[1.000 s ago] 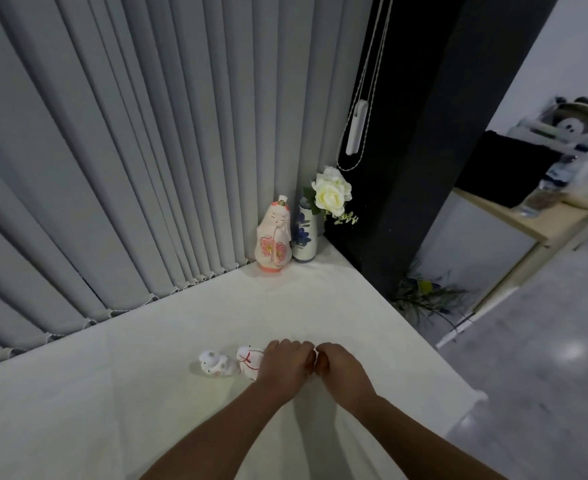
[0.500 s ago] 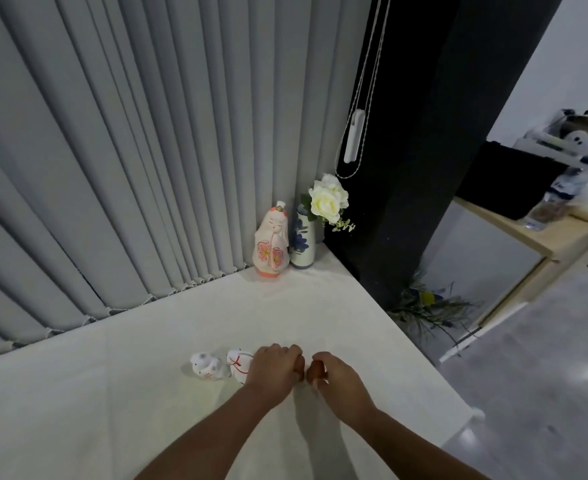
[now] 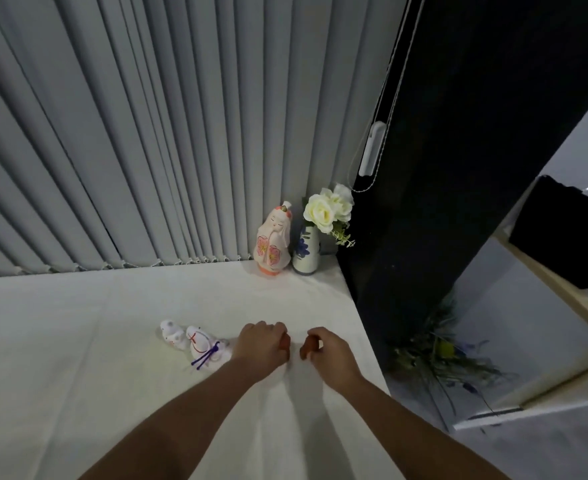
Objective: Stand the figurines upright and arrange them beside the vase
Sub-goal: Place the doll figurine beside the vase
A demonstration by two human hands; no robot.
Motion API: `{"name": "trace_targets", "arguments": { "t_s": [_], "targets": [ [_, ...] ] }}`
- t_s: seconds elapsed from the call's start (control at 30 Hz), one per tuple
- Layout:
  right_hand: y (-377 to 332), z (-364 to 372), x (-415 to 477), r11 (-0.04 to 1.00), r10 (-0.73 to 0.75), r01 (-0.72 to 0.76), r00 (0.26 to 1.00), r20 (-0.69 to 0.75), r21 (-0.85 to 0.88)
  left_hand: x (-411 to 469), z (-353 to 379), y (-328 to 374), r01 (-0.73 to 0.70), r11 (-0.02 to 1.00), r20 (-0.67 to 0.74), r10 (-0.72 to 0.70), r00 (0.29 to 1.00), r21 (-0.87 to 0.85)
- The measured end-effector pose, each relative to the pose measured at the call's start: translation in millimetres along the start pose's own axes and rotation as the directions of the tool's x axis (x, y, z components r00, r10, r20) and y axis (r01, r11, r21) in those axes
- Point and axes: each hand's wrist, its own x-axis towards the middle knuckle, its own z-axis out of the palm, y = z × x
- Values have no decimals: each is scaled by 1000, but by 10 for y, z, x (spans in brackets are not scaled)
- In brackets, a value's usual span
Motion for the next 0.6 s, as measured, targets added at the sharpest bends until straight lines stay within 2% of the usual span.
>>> {"name": "trace_targets", "arguments": {
  "t_s": [0.27,0.43,0.6],
  "targets": [
    [-22,-536,437,992,-44,49,998,43,-114,188,-101,268,192,975,-19,-195,981,-113],
    [-72,-685,797,985,-90,91,996,10,-146,569,-24,257,230,964,-59,-239,969,-133],
    [-50,-709,1098,987,-69,72,997,20,-144,965,84,303,227,959,-96,-245,965,-169]
  ]
}}
